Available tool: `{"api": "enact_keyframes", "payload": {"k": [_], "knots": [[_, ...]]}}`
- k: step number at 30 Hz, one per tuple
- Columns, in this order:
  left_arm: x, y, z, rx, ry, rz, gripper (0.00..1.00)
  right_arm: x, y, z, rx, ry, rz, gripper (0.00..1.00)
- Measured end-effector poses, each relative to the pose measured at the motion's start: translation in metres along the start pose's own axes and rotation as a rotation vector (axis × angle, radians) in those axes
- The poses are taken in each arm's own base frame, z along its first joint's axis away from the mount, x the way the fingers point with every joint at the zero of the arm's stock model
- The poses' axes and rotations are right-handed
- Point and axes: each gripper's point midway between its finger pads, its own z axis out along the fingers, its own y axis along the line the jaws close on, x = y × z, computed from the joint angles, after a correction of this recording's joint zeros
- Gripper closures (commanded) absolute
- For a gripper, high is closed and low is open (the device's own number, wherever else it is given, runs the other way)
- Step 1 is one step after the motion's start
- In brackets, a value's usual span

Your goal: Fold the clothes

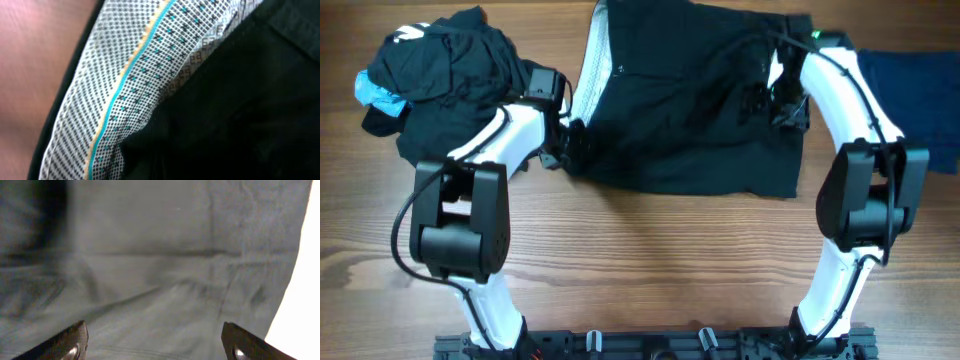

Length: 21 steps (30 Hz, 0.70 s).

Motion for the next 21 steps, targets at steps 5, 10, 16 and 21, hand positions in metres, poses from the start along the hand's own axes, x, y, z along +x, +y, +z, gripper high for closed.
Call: {"api": "enact_keyframes", "payload": {"k": [5,10,16,21], "knots": [[0.032,0.012,-0.009,-0.058,0.044,0.01,0.96,0.014,0.005,-0.041,-0.029,-0.011,0.011,0.21],[0.025,0.016,-0.039,-0.097,-0.051,0.024,0.96,0.029,-0.005,-0.051,0.011,0.023,0.074,0.22],[0.004,0.013,-0.058,-0.106,-0.174,0.039,0.96,0.026,-0.014,-0.056,0.012,0.007,0.105,0.26],[-0.001,0.009,-0.059,-0.093,-0.194,0.069,0.96,0.032,-0.013,-0.083,-0.003,-0.051,0.09,0.28]]}}
